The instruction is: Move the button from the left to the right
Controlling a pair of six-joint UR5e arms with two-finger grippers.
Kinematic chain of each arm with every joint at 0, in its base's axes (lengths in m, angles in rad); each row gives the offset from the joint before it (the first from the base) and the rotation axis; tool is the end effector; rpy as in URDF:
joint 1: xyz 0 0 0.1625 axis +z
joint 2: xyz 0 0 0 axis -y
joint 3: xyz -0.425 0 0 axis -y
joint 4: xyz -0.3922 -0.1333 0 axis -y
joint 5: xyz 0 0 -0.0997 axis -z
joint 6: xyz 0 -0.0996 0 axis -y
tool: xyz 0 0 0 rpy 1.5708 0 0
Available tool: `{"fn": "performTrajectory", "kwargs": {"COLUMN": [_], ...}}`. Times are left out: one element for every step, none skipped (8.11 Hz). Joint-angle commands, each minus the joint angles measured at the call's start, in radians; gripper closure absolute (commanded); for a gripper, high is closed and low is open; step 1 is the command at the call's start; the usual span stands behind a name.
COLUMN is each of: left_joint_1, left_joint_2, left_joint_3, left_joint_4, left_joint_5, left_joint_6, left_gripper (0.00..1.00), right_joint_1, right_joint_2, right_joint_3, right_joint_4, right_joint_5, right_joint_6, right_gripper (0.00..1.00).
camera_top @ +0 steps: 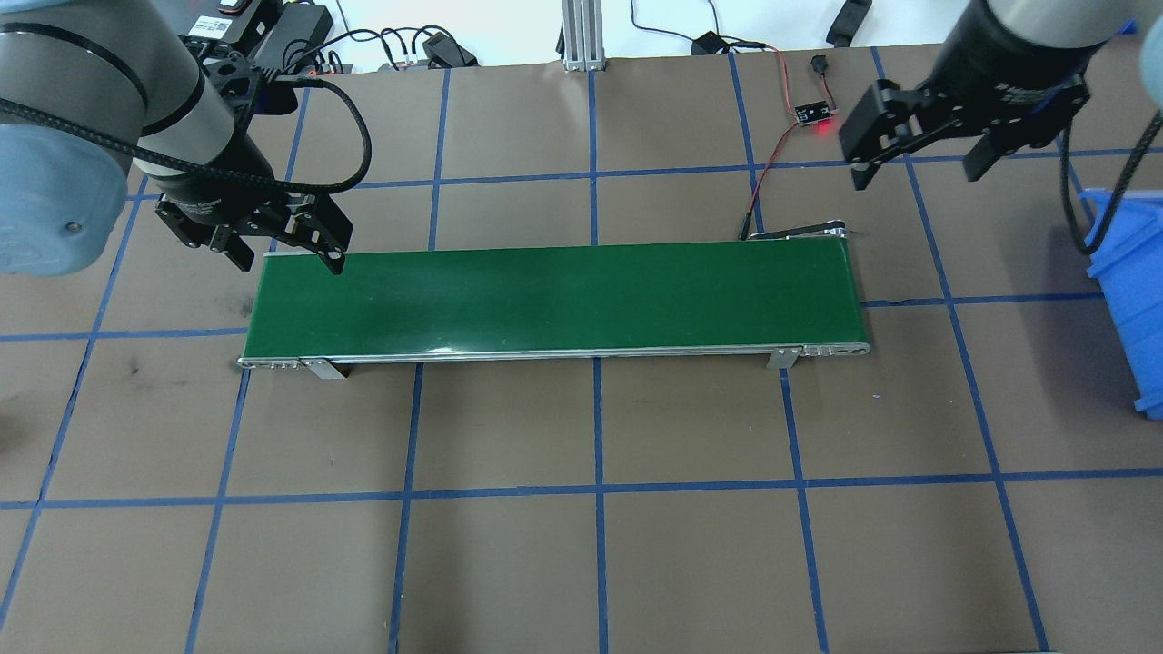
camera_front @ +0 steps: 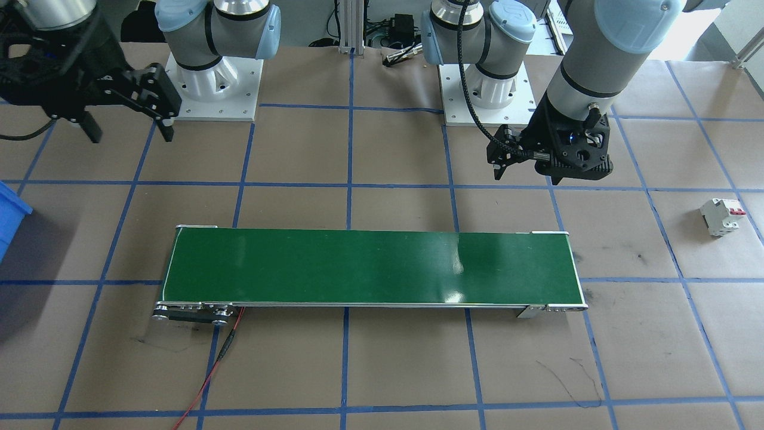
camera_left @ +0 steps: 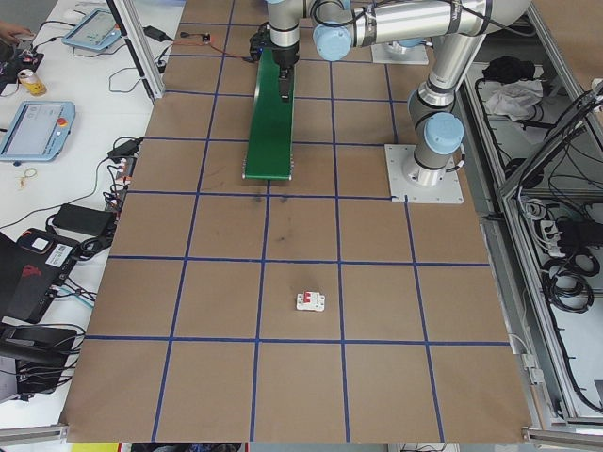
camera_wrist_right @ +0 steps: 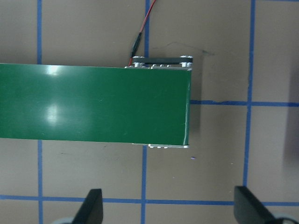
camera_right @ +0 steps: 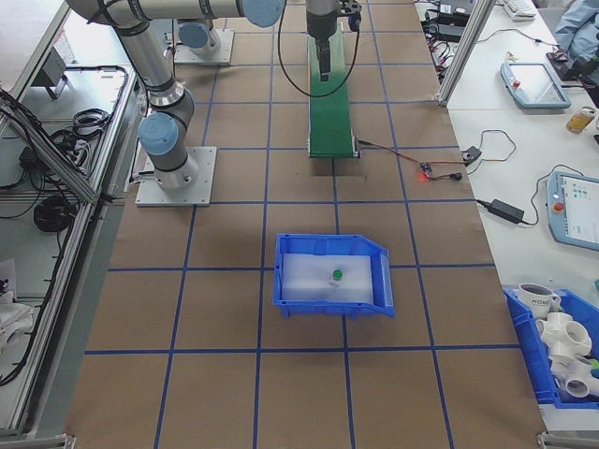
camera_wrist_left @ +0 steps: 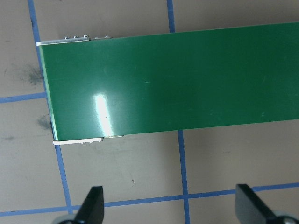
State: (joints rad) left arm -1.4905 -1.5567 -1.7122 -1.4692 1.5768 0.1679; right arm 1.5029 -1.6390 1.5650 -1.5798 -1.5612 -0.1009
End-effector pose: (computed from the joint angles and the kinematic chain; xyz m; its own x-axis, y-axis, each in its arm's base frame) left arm -0.0938 -0.4892 0.4355 -0.9962 0.0876 -0.0016 0.0875 0.9958 0.0263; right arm 0.1021 -0.4778 0.5245 -0.9994 -0.0334 -0.0012 -0.0332 0.9960 -0.0835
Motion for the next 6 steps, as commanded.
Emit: {"fn": "performTrajectory", "kwargs": {"left_joint_1": [0.001, 0.001, 0.001, 0.001, 0.001, 0.001], "left_joint_2": [0.001, 0.001, 0.001, -0.002, -0.003, -0.006], "left_joint_3": [-0.003, -0.001, 0.0, 0.0, 0.0, 0.0], "left_joint_4": [0.0, 0.0, 0.001, 0.001, 0.001, 0.001], "left_joint_5": [0.009, 0.008, 0.008, 0.005, 0.009, 0.011], "left_joint_6": [-0.001, -0.001, 0.001, 0.001, 0.001, 0.001], "left_gripper": [0.0, 0.0, 0.0, 0.0, 0.0, 0.0], "right_joint_1": [0.122, 0.12, 0.122, 0.122, 0.122, 0.12], "right_joint_2": [0.027, 0.027, 0.027, 0.027, 0.027, 0.027], "right_joint_3": [0.006, 0.01, 0.01, 0.01, 0.01, 0.01], "right_joint_4": [0.012, 0.012, 0.012, 0.012, 0.012, 0.012], "right_joint_5": [-0.007, -0.007, -0.007, -0.007, -0.007, -0.014], "right_joint_6": [0.139, 0.136, 0.135, 0.133, 0.132, 0.129], "right_gripper": [0.0, 0.0, 0.0, 0.0, 0.0, 0.0]}}
